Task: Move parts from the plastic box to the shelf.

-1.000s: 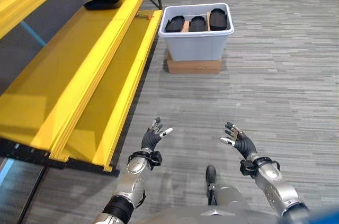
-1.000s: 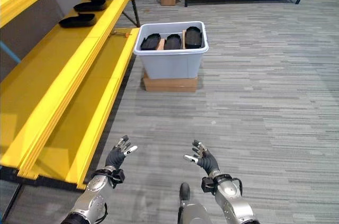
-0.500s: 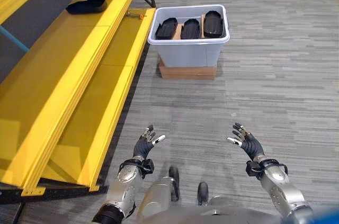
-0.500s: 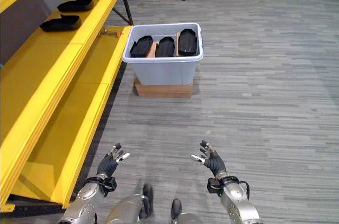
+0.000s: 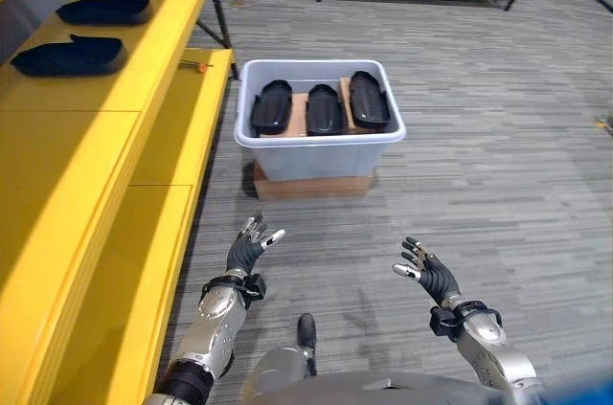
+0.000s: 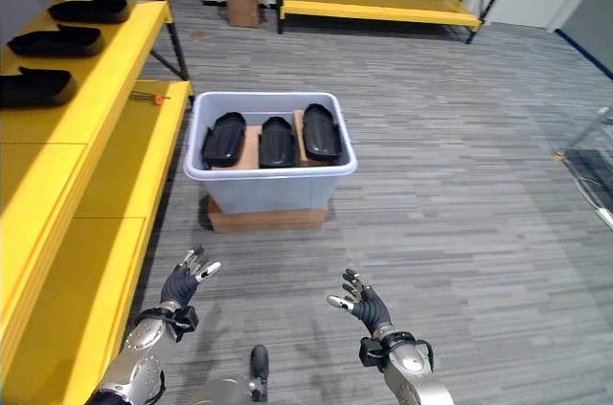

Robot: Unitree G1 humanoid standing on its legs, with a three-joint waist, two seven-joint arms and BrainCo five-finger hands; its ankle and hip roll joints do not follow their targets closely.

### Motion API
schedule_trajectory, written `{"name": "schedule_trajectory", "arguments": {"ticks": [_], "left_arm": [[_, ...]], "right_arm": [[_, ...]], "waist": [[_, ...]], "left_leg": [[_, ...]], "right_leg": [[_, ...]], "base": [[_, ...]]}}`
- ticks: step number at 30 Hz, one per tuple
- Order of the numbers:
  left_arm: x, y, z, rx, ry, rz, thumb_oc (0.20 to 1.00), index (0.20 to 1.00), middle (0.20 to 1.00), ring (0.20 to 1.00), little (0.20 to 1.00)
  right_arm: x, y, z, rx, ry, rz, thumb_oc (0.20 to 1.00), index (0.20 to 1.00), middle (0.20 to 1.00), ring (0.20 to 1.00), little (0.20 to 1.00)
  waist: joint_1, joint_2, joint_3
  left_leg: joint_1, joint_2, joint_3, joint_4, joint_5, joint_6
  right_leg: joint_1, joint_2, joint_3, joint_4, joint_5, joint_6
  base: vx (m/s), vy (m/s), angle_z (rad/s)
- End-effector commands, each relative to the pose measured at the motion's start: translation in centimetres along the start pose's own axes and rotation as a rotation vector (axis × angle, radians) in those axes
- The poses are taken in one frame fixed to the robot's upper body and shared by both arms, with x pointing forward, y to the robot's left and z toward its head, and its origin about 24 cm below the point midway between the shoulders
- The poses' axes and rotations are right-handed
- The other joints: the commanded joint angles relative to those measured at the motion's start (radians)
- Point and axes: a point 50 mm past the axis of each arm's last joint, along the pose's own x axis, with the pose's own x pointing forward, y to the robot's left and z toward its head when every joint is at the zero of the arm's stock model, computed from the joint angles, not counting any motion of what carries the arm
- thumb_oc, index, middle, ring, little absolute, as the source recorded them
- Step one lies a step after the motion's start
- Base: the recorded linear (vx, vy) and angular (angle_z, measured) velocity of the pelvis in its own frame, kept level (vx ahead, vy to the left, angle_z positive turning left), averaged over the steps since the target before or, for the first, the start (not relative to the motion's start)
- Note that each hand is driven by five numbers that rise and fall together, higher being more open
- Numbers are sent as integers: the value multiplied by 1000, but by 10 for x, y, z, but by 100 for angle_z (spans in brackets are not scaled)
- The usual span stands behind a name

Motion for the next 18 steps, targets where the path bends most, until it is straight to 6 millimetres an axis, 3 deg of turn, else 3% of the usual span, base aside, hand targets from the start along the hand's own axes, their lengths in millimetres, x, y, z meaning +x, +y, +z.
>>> {"name": "schedule_trajectory", "arguments": {"ticks": [1, 2, 3, 7, 10, 14, 17, 18], "left_arm": [[-7, -5, 11, 28, -67, -34, 1000, 1000, 1000, 1000, 1000], [-6, -6, 12, 47, -68, -50, 1000, 1000, 1000, 1000, 1000], [-4, -8, 12, 55, -70, -59, 1000, 1000, 1000, 1000, 1000], [-1, -10, 11, 56, -65, -69, 1000, 1000, 1000, 1000, 1000], [-1, -12, 11, 57, -65, -82, 1000, 1000, 1000, 1000, 1000], [-1, -15, 6, 51, -53, -89, 1000, 1000, 1000, 1000, 1000], [0, -23, 2, 35, -38, -103, 1000, 1000, 1000, 1000, 1000], [0, -29, 1, 17, -40, -118, 1000, 1000, 1000, 1000, 1000]], "right_arm": [[2, -3, 16, -26, -76, 10, 1000, 1000, 1000, 1000, 1000], [2, -2, 14, -23, -71, 16, 1000, 1000, 1000, 1000, 1000], [2, -1, 15, -13, -72, 22, 1000, 1000, 1000, 1000, 1000], [5, 0, 18, -12, -79, 32, 1000, 1000, 1000, 1000, 1000], [7, 4, 23, -35, -90, 52, 1000, 1000, 1000, 1000, 1000], [8, 4, 26, -37, -99, 54, 1000, 1000, 1000, 1000, 1000], [8, 1, 27, -33, -105, 40, 1000, 1000, 1000, 1000, 1000], [5, -7, 29, -51, -111, 23, 1000, 1000, 1000, 1000, 1000]], "waist": [[-6, 57, 28], [-28, 81, 54], [-54, 90, 71], [-74, 79, 72], [-87, 77, 73], [-93, 65, 41], [-104, 76, 12], [-112, 97, 9]], "left_leg": [[13, 94, -29, -10, 17, -57], [68, 96, -42, -35, 3, -52], [118, 88, -55, -54, -2, -58], [206, 62, -55, -96, -36, -85], [256, 70, -70, -106, -67, -109], [326, 82, -92, -106, -129, -131], [366, 112, -111, -81, -138, -150], [356, 157, -120, -23, -99, -184]], "right_leg": [[-41, 24, -33, -168, 364, -2], [-149, 49, -50, -146, 276, -28], [-222, 105, -63, -225, 203, -45], [-242, 70, -142, -643, 245, -22], [-249, 48, -146, -824, 318, 14], [-222, 29, -143, -857, 359, 28], [-193, 36, -152, -823, 360, 7], [-177, 51, -189, -779, 313, -20]], "base": [[530, 481, 38], [561, 344, 3], [491, 171, 12], [363, -32, 42], [351, -114, 29], [374, -176, 30], [453, -283, 44], [355, -314, 47]]}}
